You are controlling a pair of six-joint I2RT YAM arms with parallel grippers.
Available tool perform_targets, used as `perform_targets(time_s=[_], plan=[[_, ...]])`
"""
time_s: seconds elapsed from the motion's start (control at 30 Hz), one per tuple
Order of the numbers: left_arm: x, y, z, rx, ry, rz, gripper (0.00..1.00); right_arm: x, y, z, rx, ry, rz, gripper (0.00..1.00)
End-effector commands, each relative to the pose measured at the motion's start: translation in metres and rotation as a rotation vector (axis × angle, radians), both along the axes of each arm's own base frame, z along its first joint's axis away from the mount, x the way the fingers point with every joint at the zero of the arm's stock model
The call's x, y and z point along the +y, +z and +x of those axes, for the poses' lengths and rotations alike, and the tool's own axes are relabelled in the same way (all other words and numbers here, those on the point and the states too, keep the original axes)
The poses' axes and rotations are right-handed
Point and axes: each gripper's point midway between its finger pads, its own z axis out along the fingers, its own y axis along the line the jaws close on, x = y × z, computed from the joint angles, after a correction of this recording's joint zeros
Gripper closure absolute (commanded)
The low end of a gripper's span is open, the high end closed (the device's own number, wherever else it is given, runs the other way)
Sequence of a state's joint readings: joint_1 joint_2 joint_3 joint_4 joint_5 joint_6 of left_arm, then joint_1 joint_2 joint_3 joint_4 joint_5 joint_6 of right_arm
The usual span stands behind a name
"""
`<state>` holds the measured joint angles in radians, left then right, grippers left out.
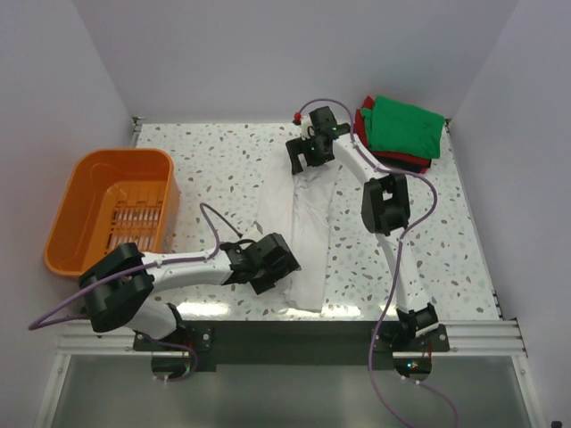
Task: Fold and stack the t-shirts
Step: Fold the tshirt
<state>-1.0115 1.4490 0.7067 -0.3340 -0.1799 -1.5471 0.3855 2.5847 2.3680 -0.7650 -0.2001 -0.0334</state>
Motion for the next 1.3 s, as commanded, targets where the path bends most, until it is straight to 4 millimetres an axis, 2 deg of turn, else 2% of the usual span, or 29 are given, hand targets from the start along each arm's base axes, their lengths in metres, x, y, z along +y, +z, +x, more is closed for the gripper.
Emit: perform_targets(time_s=[0.0, 0.1, 0.13, 0.2, 0.23, 0.27, 0.47, 0.5, 0.57, 0.6, 0.67, 0.7, 0.73, 0.77, 0.8, 0.83, 0.87, 0.9, 0.93, 0.97, 1.0, 1.03, 1.07, 1.1, 1.13, 1.17, 1.2, 1.23, 1.27], plan=[[0.025, -0.048, -0.051, 0.192, -0.005, 0.159, 0.0, 0.004, -0.073, -0.052, 0.251, 0.084, 0.012, 0.01], [0.007, -0.034, -0.043, 0.122, -0.027, 0.148, 0.0, 0.001, -0.065, -0.046, 0.207, 0.08, -0.005, 0.01], [-0.003, -0.024, -0.033, 0.079, -0.027, 0.134, 0.0, 0.004, -0.059, -0.046, 0.202, 0.09, 0.01, 0.01], [-0.01, -0.015, -0.025, 0.037, -0.058, 0.141, 0.0, 0.006, -0.041, -0.042, 0.175, 0.089, 0.019, 0.01], [-0.02, -0.003, -0.015, -0.002, -0.065, 0.133, 0.0, 0.005, -0.026, -0.037, 0.146, 0.084, 0.019, 0.01], [-0.022, 0.002, -0.011, -0.022, -0.073, 0.139, 0.0, 0.004, -0.025, -0.036, 0.142, 0.079, 0.009, 0.01], [-0.033, 0.044, 0.011, -0.149, -0.114, 0.149, 0.0, 0.002, 0.064, -0.012, -0.057, 0.07, 0.018, 0.01], [-0.034, 0.052, 0.012, -0.162, -0.12, 0.137, 0.0, 0.001, 0.088, -0.01, -0.097, 0.061, 0.03, 0.01], [-0.035, 0.064, 0.016, -0.2, -0.152, 0.136, 0.0, 0.002, 0.114, -0.01, -0.139, 0.051, 0.051, 0.01], [-0.037, 0.074, 0.018, -0.228, -0.165, 0.119, 0.0, 0.002, 0.143, -0.011, -0.191, 0.045, 0.076, 0.01], [-0.032, 0.083, 0.017, -0.259, -0.216, 0.139, 0.0, -0.001, 0.159, -0.017, -0.208, 0.016, 0.095, 0.01], [-0.02, 0.081, 0.016, -0.26, -0.22, 0.186, 0.0, -0.006, 0.186, -0.025, -0.248, 0.005, 0.11, 0.01], [-0.011, 0.081, 0.014, -0.259, -0.217, 0.211, 0.0, -0.012, 0.173, -0.039, -0.205, -0.018, 0.095, 0.01], [-0.001, 0.08, 0.013, -0.256, -0.212, 0.239, 0.0, -0.017, 0.174, -0.049, -0.185, -0.062, 0.11, 0.01], [0.013, 0.079, 0.008, -0.254, -0.215, 0.262, 0.0, -0.019, 0.18, -0.048, -0.229, -0.093, 0.127, 0.01], [0.022, 0.079, 0.007, -0.264, -0.208, 0.279, 0.0, -0.031, 0.179, -0.074, -0.212, -0.119, 0.129, 0.01], [0.029, 0.086, 0.005, -0.284, -0.206, 0.267, 0.0, -0.032, 0.184, -0.079, -0.231, -0.155, 0.169, 0.01], [0.041, 0.079, 0.001, -0.277, -0.216, 0.29, 0.0, -0.037, 0.184, -0.093, -0.227, -0.177, 0.183, 0.01], [0.047, 0.077, -0.002, -0.276, -0.222, 0.299, 0.0, -0.05, 0.174, -0.121, -0.197, -0.209, 0.177, 0.02], [0.052, 0.081, -0.006, -0.283, -0.225, 0.282, 0.0, -0.052, 0.174, -0.136, -0.188, -0.248, 0.205, 0.01], [0.06, 0.072, -0.011, -0.271, -0.241, 0.297, 0.0, -0.058, 0.169, -0.15, -0.174, -0.275, 0.207, 0.01], [0.063, 0.068, -0.015, -0.262, -0.261, 0.293, 0.0, -0.069, 0.138, -0.175, -0.097, -0.338, 0.184, 0.01], [0.065, 0.069, -0.019, -0.264, -0.274, 0.274, 0.0, -0.074, 0.153, -0.194, -0.126, -0.357, 0.207, 0.01], [0.064, 0.058, -0.027, -0.242, -0.305, 0.249, 0.0, -0.078, 0.146, -0.21, -0.108, -0.378, 0.206, 0.01], [0.063, 0.055, -0.031, -0.234, -0.334, 0.235, 0.0, -0.086, 0.121, -0.235, -0.053, -0.394, 0.175, 0.01], [0.06, 0.054, -0.035, -0.228, -0.356, 0.211, 0.0, -0.091, 0.125, -0.257, -0.054, -0.427, 0.17, 0.01], [0.055, 0.045, -0.044, -0.204, -0.402, 0.171, 0.0, -0.095, 0.118, -0.274, -0.041, -0.443, 0.154, 0.02], [0.054, 0.041, -0.048, -0.196, -0.413, 0.152, 0.0, -0.101, 0.096, -0.296, -0.001, -0.45, 0.114, 0.01], [0.054, 0.037, -0.052, -0.188, -0.424, 0.137, 0.0, -0.095, 0.099, -0.317, 0.007, -0.434, 0.141, 0.01]])
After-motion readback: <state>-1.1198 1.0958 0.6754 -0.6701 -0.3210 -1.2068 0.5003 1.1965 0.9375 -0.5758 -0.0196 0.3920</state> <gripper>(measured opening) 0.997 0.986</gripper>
